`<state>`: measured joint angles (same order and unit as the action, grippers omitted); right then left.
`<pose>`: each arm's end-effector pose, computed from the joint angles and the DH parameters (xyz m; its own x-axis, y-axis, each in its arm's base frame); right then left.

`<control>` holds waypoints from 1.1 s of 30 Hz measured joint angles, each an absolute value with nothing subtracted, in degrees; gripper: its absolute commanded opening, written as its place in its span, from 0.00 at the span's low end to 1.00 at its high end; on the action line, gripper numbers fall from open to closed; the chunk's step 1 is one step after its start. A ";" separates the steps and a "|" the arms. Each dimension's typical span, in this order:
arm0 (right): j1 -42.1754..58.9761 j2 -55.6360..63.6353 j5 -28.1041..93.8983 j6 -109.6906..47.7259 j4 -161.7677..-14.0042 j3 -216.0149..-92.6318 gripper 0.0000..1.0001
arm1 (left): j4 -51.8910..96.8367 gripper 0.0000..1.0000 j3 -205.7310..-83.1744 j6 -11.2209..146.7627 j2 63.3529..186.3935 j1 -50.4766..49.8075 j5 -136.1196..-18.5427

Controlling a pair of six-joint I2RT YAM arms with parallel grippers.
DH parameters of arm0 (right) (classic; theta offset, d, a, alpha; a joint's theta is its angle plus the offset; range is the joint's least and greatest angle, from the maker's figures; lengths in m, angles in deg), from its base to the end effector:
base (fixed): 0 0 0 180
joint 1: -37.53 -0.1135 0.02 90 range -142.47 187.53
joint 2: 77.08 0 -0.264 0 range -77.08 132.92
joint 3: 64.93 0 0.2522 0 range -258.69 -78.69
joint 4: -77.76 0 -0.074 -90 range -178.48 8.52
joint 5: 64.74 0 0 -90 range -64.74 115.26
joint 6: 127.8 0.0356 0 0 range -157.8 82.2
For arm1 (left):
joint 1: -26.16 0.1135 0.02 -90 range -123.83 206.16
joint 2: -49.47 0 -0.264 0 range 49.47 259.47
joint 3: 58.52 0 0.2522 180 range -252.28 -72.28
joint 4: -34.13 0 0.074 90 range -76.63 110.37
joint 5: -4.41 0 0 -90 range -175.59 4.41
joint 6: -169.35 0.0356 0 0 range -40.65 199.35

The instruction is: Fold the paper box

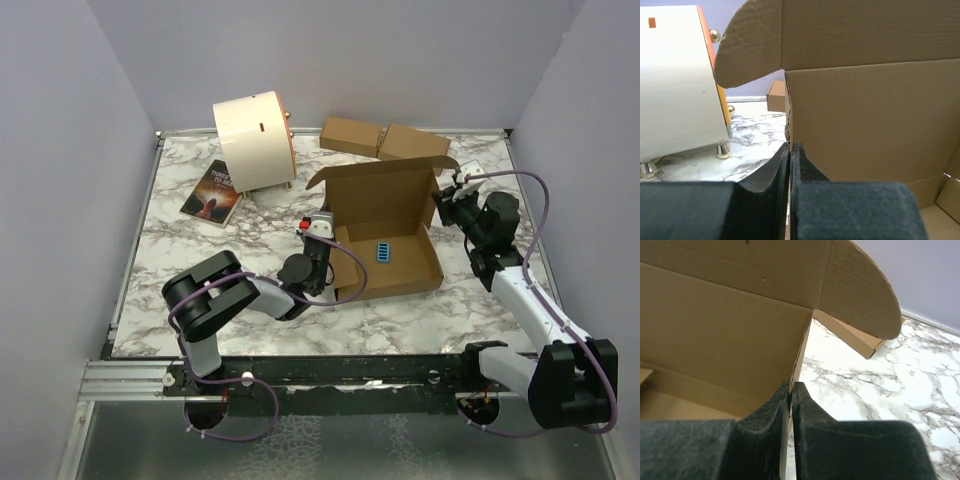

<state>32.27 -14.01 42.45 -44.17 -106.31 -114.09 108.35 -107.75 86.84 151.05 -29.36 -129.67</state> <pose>0.2496 0.0335 0.2698 -0.1272 -0.1182 -0.9848 -0.3941 0.9172 -0.0591 0.2013 -0.2493 0.2095 0.2386 -0.1821 -0.9539 0.1973 0.9709 -0.1360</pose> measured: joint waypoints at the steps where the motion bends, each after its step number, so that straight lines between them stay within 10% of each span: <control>1: 32.27 -14.32 42.47 -44.78 -104.80 -114.44 0.04 | 108.35 0.02 -107.64 86.86 151.05 -29.47 -129.67; 33: 32.34 -20.59 43.98 -50.11 -92.80 -114.65 0.01 | 100.05 0.08 -106.44 79.27 145.54 -32.36 -131.37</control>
